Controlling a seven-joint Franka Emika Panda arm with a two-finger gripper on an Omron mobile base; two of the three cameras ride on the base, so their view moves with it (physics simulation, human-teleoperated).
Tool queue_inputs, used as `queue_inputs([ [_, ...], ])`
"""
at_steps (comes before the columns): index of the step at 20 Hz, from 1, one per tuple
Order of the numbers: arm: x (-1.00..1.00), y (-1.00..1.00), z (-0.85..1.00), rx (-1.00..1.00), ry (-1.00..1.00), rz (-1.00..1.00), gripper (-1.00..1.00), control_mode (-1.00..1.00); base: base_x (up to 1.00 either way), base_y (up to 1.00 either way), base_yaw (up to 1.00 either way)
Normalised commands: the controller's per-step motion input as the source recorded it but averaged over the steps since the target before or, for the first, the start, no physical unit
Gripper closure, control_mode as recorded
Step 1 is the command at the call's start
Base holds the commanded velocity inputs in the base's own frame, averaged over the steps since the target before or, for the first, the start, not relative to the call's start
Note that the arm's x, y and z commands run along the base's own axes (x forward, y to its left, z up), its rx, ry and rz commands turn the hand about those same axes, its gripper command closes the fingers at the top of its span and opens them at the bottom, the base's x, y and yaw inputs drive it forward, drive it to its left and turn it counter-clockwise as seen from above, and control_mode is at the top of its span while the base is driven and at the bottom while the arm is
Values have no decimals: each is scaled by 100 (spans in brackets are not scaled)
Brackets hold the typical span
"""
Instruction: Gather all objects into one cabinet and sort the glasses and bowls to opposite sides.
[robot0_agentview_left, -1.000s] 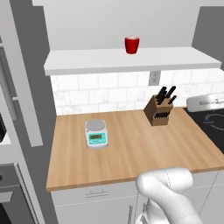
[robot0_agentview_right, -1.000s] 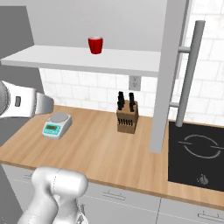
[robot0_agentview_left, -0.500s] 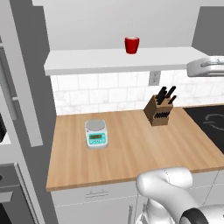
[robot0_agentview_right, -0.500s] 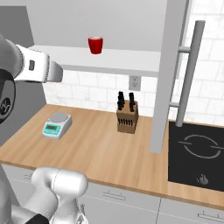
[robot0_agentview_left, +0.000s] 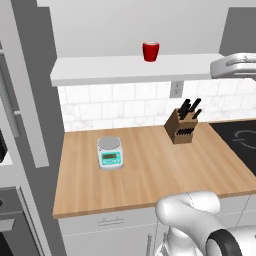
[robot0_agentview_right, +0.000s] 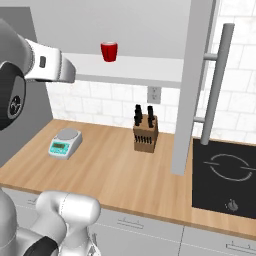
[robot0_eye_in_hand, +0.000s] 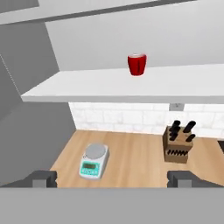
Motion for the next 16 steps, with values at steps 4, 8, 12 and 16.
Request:
queue_inputs([
  [4, 28, -5, 5, 0, -30, 0, -100, -100, 0, 0, 0],
  [8, 6, 2, -2, 0, -12, -1, -100, -100, 0, 0, 0],
  [12, 36, -5, -6, 3, 0, 0, -100, -100, 0, 0, 0],
  [16, 70, -12, 0, 5, 0, -3, -100, -100, 0, 0, 0],
])
